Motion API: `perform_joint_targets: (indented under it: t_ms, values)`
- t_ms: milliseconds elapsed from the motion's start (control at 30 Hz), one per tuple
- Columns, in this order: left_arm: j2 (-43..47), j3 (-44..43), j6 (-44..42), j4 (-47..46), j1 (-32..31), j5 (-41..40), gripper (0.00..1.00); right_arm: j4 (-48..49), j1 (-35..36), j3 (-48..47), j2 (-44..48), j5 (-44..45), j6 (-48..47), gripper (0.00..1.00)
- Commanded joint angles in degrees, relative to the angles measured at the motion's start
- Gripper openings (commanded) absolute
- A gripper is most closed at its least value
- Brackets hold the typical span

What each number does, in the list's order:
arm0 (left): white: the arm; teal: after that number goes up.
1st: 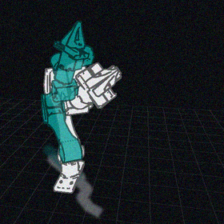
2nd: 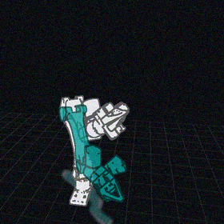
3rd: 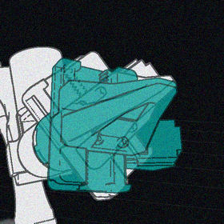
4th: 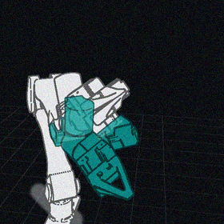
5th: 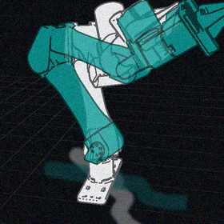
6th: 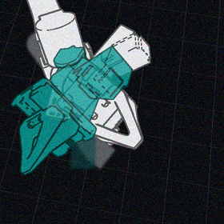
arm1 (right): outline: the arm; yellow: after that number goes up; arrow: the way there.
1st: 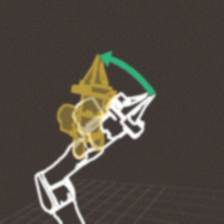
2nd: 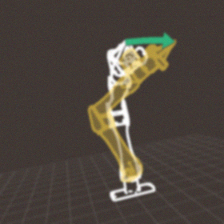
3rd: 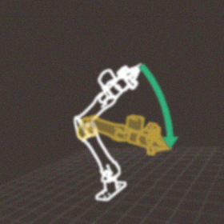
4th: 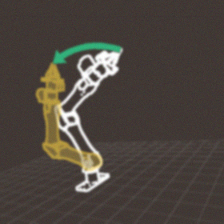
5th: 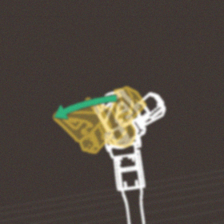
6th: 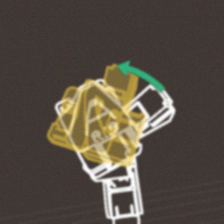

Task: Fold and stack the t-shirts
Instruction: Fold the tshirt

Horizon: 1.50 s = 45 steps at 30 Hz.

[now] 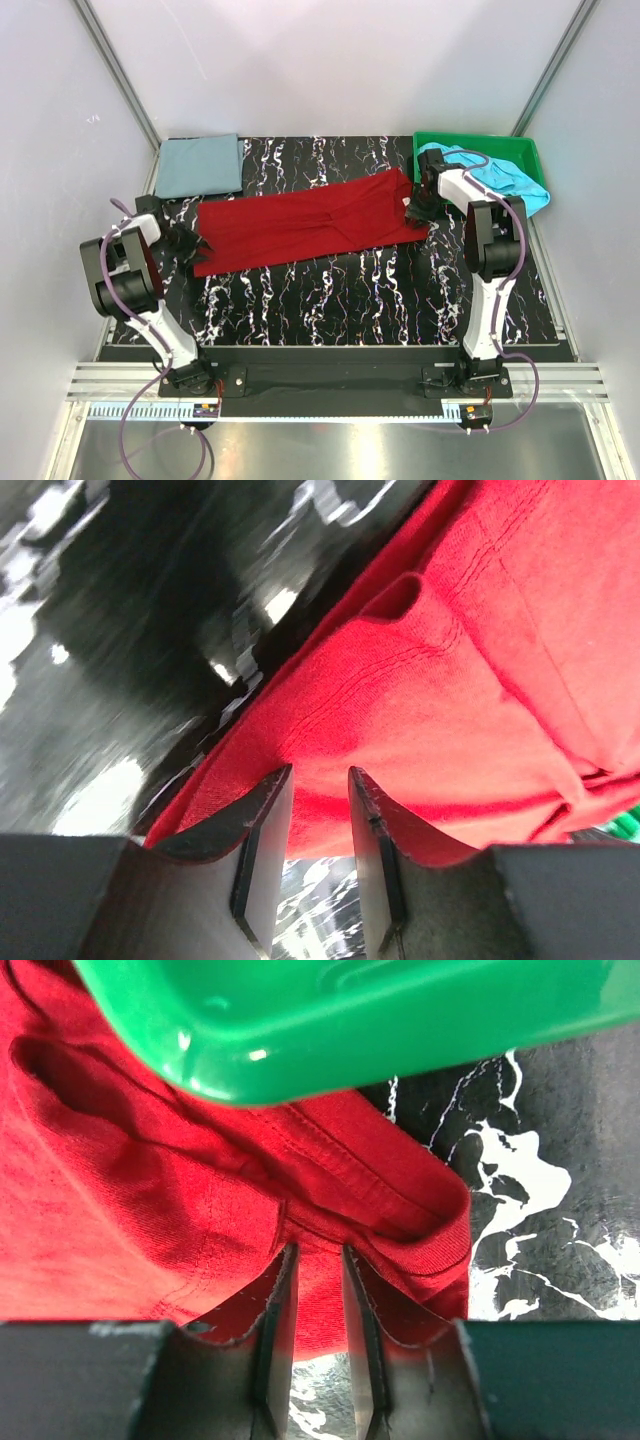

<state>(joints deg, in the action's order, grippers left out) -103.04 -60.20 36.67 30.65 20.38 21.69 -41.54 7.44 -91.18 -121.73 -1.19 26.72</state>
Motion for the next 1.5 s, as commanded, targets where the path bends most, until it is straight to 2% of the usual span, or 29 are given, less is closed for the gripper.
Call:
perform_joint_targets:
  t_ms: [0,267,367,467,533,667,800,1033,1467]
  values:
    - [3.3,4.6,-3.4,6.2,0.8,-11.9,0.37,-1.4,-0.3,2.8,1.8,2.6,-3.0,0.32]
    - [21.0,4.8,-5.3,6.0,-5.4,-12.4,0.43,-1.9,3.6,2.2,11.7,-1.8,-1.9,0.42]
    - [22.4,1.8,-4.8,5.9,-9.6,-12.4,0.45,-2.0,7.3,0.7,12.4,-4.7,0.5,0.45]
    - [20.5,0.2,-5.0,4.1,-13.8,-10.6,0.45,-0.2,13.5,-1.0,11.3,-4.6,3.8,0.43]
    - [17.0,-0.5,-5.3,1.0,-15.9,-6.3,0.42,1.6,16.6,-1.5,10.5,-3.5,6.8,0.39]
    - [10.8,-2.2,-5.7,-0.8,-18.3,-3.2,0.38,8.2,22.4,-2.6,7.0,-1.9,11.0,0.22]
    - [6.5,-2.8,-6.3,-0.7,-18.9,-2.2,0.35,9.5,25.9,-6.2,2.9,0.6,11.2,0.08]
    - [7.0,-1.1,-6.6,-0.4,-19.5,-2.3,0.35,9.6,27.1,-10.5,-1.9,0.8,12.0,0.05]
    - [6.1,-1.1,-4.9,0.4,-19.7,-1.0,0.35,9.5,27.4,-10.9,-5.4,3.1,12.0,0.05]
